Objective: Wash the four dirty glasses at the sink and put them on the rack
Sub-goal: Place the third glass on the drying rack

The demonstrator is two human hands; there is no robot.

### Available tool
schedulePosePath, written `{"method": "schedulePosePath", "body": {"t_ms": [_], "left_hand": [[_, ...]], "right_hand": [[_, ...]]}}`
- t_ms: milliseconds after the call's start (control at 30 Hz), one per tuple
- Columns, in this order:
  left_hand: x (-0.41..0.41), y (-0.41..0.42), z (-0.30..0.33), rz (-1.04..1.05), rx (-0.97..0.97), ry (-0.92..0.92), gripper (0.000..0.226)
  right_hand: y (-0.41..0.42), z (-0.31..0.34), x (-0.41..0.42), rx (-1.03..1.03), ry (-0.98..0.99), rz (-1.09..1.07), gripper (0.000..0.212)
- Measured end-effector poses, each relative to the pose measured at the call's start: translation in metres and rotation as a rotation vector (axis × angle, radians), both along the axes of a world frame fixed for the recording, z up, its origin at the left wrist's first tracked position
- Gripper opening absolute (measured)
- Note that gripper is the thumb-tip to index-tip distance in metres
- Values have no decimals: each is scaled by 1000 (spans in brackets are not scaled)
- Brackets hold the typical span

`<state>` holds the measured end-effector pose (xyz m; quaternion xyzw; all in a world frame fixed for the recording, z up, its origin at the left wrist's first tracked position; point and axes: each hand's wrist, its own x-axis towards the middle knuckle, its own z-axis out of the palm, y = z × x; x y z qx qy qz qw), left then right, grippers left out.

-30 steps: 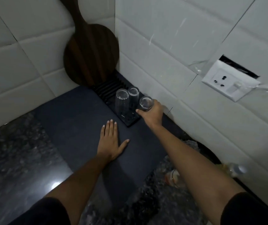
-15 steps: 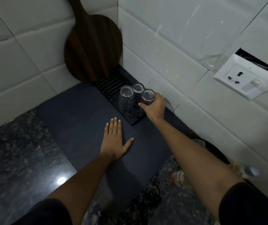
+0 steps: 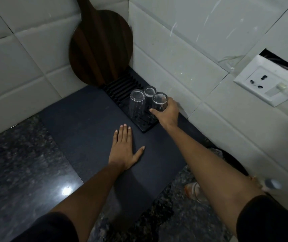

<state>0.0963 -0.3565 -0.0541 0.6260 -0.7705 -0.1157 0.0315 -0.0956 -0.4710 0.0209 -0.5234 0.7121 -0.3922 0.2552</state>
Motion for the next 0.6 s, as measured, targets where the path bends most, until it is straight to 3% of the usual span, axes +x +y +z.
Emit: {"method": "schedulePosePath", "body": {"t_ms": [467,600], "left_hand": [[2,-2,-4,-15,-13,-6,103],[-2,4,-2,1,13,-15,99]], "right_hand": [[33,9,-24,167,-26,58,92],[86,29,-47,165,6,64,77]]}}
